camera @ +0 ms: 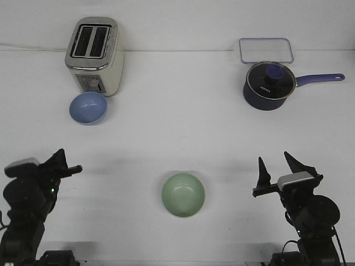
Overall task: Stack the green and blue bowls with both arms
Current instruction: 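Reach the left gripper forward to the rim of the light blue bowl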
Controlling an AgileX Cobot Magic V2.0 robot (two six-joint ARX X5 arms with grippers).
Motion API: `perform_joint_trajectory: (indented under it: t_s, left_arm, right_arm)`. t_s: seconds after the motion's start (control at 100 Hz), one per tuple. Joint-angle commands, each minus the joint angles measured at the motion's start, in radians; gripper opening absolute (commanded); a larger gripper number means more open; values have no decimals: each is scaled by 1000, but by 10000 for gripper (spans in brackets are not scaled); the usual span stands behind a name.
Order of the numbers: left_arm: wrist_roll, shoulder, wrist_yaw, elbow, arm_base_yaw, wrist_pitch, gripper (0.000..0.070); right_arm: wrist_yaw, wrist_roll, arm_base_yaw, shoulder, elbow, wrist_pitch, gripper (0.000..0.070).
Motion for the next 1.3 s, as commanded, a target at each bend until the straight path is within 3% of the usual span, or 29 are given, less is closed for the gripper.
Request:
perform_joint_trajectory:
  t_s: [0.0, 0.07, 0.2, 0.25, 0.52, 0.83, 1.21, 1.29]
  left_arm:
    - [69, 146, -1, 113, 3, -43, 29]
    - [88, 277, -1, 216, 5, -104, 122]
    - [108, 491, -1, 370, 19, -177, 547]
    - [119, 564, 0, 417, 26, -182, 634]
    - [132, 920, 74, 700, 84, -259, 637]
    - [133, 1252, 74, 1011, 114, -362, 637]
    - [133, 1453, 74, 1088, 126, -352, 636]
    - [133, 1464, 74, 1088, 126, -350, 609]
  right_arm:
    - [4, 17, 2, 1, 8, 16, 502]
    - [3, 21, 2, 1, 8, 20, 502]
    - [2, 24, 2, 1, 8, 30, 502]
    - [2, 27, 2, 0, 8, 34, 502]
    - [-4, 35, 2, -1, 8, 44, 502]
    - [-5, 47, 2, -1, 8, 47, 502]
    - [-5, 49, 2, -1, 8, 40, 502]
    - [-5, 49, 2, -1, 8, 39, 502]
